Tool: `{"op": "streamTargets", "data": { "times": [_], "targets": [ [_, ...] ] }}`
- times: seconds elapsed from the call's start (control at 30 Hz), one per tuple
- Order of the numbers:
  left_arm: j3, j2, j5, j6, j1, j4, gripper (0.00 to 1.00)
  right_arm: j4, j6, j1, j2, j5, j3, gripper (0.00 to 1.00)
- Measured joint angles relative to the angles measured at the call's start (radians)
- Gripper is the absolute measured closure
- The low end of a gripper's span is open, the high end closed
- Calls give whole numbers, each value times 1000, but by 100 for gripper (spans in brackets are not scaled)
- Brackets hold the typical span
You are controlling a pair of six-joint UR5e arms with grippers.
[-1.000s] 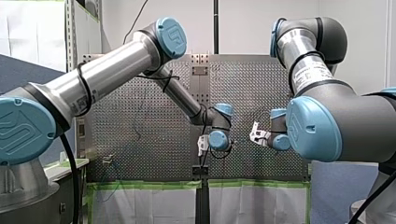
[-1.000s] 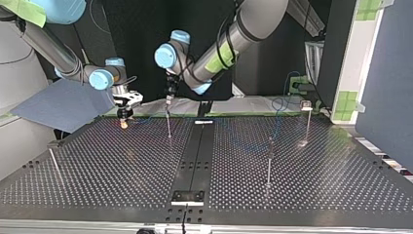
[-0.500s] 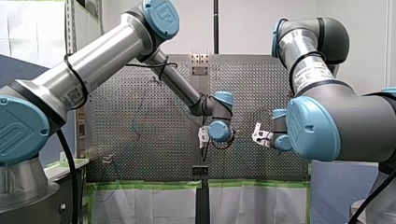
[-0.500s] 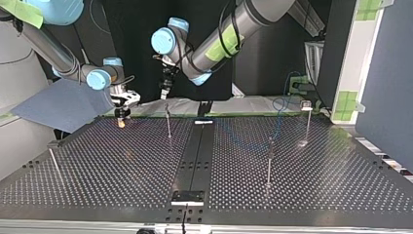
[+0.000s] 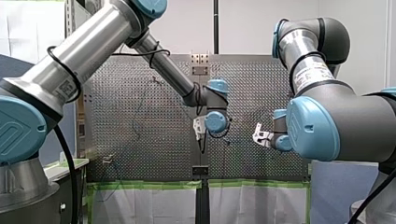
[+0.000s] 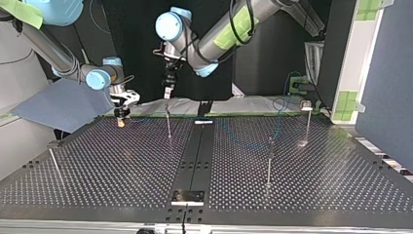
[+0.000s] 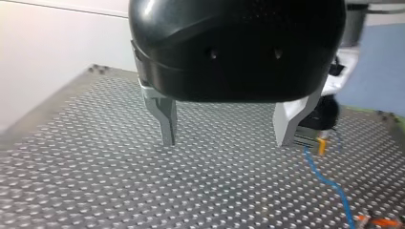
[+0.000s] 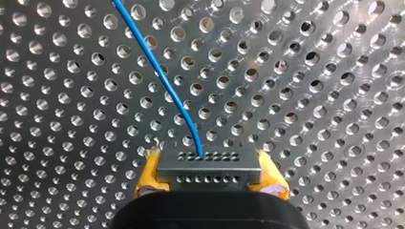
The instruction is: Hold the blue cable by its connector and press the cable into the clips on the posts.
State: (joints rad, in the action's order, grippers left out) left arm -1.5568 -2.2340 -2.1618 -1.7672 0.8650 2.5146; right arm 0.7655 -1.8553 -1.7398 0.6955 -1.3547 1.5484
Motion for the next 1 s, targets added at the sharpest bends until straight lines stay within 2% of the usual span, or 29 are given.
{"op": "streamTargets", "data": {
  "times": [0.2, 0.4, 0.5, 0.7, 1.0],
  "targets": [
    [-57, 57, 10, -28, 1, -20, 0, -1, -1, 0, -2, 0, 0, 100],
    [-122, 121, 15, -40, -4, -71, 0, -1, -1, 0, -3, 0, 0, 100],
    [-152, 152, 18, -51, -11, -71, 0, -2, 0, 0, -4, 0, 0, 100],
    [-204, 204, 5, -50, -10, -84, 0, -3, 0, 0, -5, 0, 0, 100],
    [-293, 293, -7, -50, -4, -167, 0, -3, -1, 1, -7, 0, 0, 100]
  ]
}}
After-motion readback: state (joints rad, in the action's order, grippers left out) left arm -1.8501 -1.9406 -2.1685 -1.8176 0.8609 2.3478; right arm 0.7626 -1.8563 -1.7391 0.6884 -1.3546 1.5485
